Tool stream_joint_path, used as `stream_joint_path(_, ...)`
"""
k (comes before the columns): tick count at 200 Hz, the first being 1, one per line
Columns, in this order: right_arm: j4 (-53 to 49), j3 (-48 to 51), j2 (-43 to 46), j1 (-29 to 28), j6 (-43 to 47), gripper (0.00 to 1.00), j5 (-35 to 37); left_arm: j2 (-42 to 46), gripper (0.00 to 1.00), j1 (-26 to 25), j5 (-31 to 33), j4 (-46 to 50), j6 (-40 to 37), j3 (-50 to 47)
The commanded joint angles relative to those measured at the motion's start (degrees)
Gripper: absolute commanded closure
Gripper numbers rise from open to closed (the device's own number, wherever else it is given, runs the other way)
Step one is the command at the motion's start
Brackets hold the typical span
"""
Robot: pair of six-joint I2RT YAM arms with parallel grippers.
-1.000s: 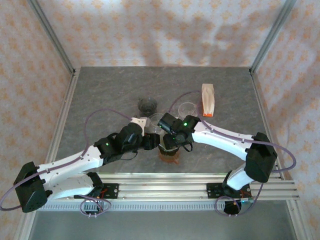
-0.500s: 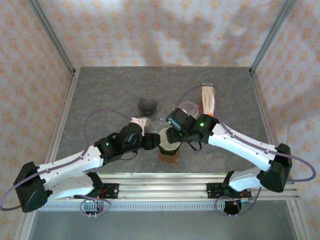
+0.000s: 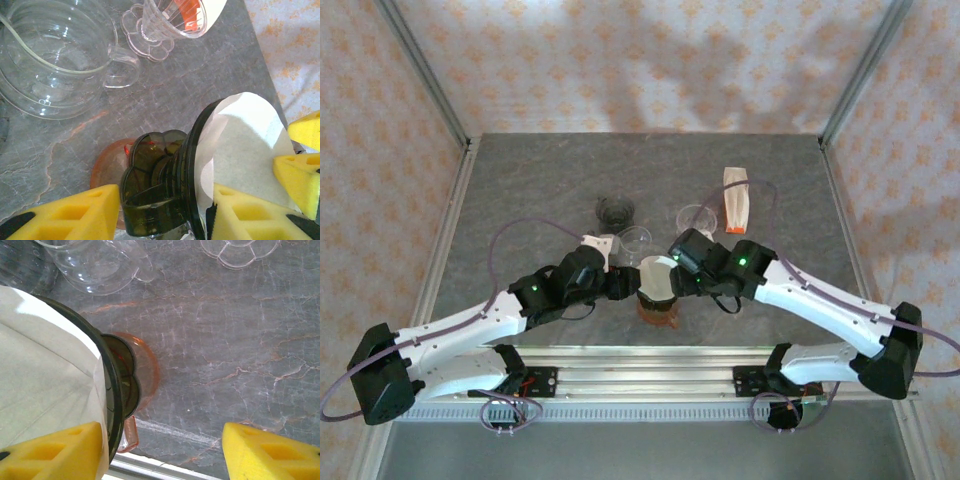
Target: Place the coffee filter in the dripper
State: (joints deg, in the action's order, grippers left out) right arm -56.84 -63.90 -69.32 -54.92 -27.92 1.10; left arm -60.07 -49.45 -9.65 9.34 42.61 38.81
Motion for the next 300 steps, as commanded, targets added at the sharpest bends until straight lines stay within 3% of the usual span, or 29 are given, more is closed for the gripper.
stream_joint_path(1, -1.38, 0.1, 1.22, 0.25, -0.93, 0.35, 1.19, 0.13, 0.52, 0.23, 0.66, 0.66, 0.48, -0.84)
stream_joint_path(71, 2.23, -2.4, -1.77, -0.24, -0.07, 0.34, -2.55, 0.14, 0.52, 0.21, 0.95, 0.88, 0.54, -0.76)
stream_joint_path(132, 2.43, 2.68, 3.77, -0.72, -2.57, 0.36, -3.75, -0.22, 0.51, 0.19, 0.81, -0.27, 0.8, -1.19)
stream_joint_path(187, 3.57, 1.42, 2.8, -0.7, -2.29, 0.36, -3.54, 0.04, 0.5, 0.17, 1.15, 0.25, 0.79, -1.08)
stream_joint_path(300, 3.41, -1.04, 7.66, -0.72, -4.06, 0.33, 3.97, 4.99, 0.2, 0.22, 0.85, -1.99, 0.85, -1.19)
